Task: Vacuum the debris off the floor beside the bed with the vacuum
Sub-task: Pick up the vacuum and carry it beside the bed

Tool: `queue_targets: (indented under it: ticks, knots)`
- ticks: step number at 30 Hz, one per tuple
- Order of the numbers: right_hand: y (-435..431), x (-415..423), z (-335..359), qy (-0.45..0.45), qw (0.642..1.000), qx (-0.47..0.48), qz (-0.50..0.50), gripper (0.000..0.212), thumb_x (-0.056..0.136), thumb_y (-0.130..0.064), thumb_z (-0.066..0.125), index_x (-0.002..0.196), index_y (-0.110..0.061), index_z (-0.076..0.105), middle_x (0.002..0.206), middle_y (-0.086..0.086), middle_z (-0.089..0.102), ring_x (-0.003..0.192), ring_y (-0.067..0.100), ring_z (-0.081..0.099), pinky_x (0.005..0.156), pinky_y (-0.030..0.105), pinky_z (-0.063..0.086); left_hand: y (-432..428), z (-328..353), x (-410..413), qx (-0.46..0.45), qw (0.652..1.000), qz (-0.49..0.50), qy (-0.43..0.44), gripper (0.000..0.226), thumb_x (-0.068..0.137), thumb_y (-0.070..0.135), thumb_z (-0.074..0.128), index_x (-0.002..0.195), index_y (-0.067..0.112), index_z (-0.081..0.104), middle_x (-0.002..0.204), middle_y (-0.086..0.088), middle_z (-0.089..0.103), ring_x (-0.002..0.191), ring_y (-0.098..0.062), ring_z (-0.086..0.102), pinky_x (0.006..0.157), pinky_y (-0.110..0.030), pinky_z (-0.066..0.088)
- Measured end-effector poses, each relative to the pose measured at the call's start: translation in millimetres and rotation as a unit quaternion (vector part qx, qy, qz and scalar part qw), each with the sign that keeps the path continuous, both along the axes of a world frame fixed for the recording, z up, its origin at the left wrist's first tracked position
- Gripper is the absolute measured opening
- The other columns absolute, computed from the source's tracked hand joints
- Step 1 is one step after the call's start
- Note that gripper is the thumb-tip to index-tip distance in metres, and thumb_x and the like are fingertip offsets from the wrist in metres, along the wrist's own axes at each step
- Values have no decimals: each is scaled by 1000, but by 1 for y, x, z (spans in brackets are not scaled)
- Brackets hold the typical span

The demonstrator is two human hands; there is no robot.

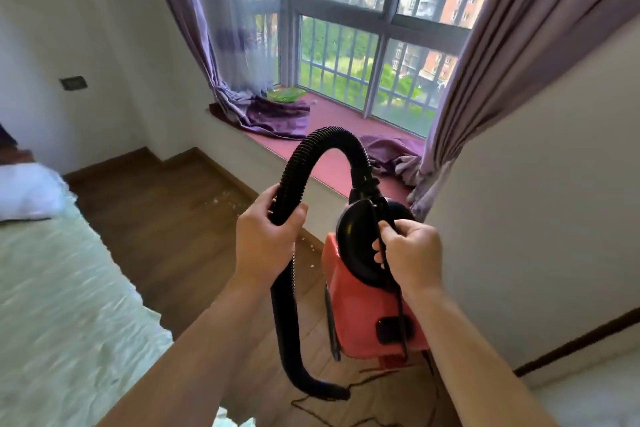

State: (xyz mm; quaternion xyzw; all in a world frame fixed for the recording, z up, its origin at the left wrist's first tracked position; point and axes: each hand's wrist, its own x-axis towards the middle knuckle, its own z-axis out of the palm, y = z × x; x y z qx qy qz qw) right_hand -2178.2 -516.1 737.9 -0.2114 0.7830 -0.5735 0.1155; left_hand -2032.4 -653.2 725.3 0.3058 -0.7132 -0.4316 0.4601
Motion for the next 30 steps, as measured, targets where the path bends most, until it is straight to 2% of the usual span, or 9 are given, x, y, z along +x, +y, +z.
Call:
queue_targets:
  ticks: [7,13,16,21,24,30]
  knots:
    - [-113,-43,-9,-22,995,-14,97,33,94,-10,62,61,-9,65,51,1,61,38,14,54,41,20,40,-89,-5,-20,-8,995,103,4,9,91,28,73,98,25,68,78,5,68,74,-12,65,61,-19,53]
    - [-229,-71,-19,-49,985,-18,163,28,96,-10,61,70,-2,70,54,4,62,42,16,55,48,31,44,-189,-14,-42,-32,985,170,0,8,91,27,73,95,21,68,77,4,68,75,-12,65,62,-23,55]
    - [-286,-79,-19,-50,981,-16,186,30,96,-10,61,68,-4,69,54,4,63,41,16,55,48,31,45,-236,-14,-44,-47,979,198,-13,9,91,29,74,97,25,68,78,9,69,77,-7,65,63,-19,53]
    - [-377,-87,-12,-48,972,-4,232,28,96,-12,61,71,-2,71,55,3,64,41,15,56,50,31,47,-312,-5,-43,-60,962,264,-28,14,88,27,76,100,24,69,80,18,66,78,2,63,64,-4,41]
    - [-437,-94,-10,-59,963,-6,262,28,96,-11,61,72,-1,71,56,5,64,42,15,56,48,30,47,-358,-4,-46,-56,954,293,-31,14,88,28,76,100,27,69,80,18,67,79,1,63,64,-4,42]
    - [-569,-111,-24,-65,943,4,326,28,95,-13,61,72,2,69,57,6,63,41,16,56,47,28,45,-463,-12,-55,-49,930,362,-53,22,89,31,74,107,18,71,83,16,67,81,2,63,67,-6,43]
